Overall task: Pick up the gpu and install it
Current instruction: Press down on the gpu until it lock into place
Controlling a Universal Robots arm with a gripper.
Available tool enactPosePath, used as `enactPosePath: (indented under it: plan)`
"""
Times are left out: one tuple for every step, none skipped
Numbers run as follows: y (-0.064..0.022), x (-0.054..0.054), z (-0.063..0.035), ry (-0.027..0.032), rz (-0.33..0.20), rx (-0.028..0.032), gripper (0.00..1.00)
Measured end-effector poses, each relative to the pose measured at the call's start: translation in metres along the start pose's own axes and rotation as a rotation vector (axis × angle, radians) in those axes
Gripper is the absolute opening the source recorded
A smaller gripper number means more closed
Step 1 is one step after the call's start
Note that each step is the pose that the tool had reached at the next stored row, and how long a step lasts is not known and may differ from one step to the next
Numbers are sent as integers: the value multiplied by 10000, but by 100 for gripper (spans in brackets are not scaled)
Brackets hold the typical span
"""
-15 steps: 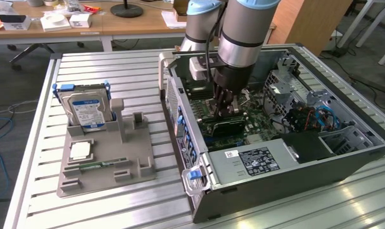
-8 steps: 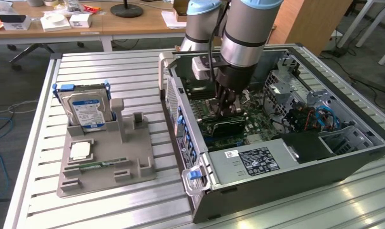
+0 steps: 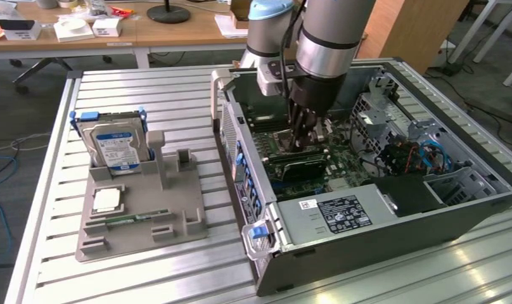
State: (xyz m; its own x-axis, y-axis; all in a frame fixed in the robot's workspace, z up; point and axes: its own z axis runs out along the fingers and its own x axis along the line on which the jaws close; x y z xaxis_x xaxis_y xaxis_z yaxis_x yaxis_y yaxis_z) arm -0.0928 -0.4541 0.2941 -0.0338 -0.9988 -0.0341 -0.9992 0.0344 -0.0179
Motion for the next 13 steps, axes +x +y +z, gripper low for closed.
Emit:
enactPosePath:
  plan:
    - [-7, 0, -1, -1, 1, -1, 10]
    - [-14, -1, -3, 0, 3, -5, 10]
    - [-23, -1, -4, 1, 3, -10, 10]
    - [-32, -1, -5, 0, 3, -15, 10]
    - [-39, -1, -6, 1, 4, -19, 10]
    - [-47, -2, -8, 2, 4, -25, 10]
    - [-55, -2, -10, 3, 4, -29, 10]
    - [-57, -2, -9, 1, 4, -29, 10]
    - [-57, -2, -9, 0, 5, -29, 10]
    - [-58, -2, -10, 1, 4, -30, 10]
    - [-58, -2, -10, 1, 4, -30, 10]
    - [-58, -2, -10, 1, 4, -30, 10]
    - [-58, -2, -10, 1, 4, -30, 10]
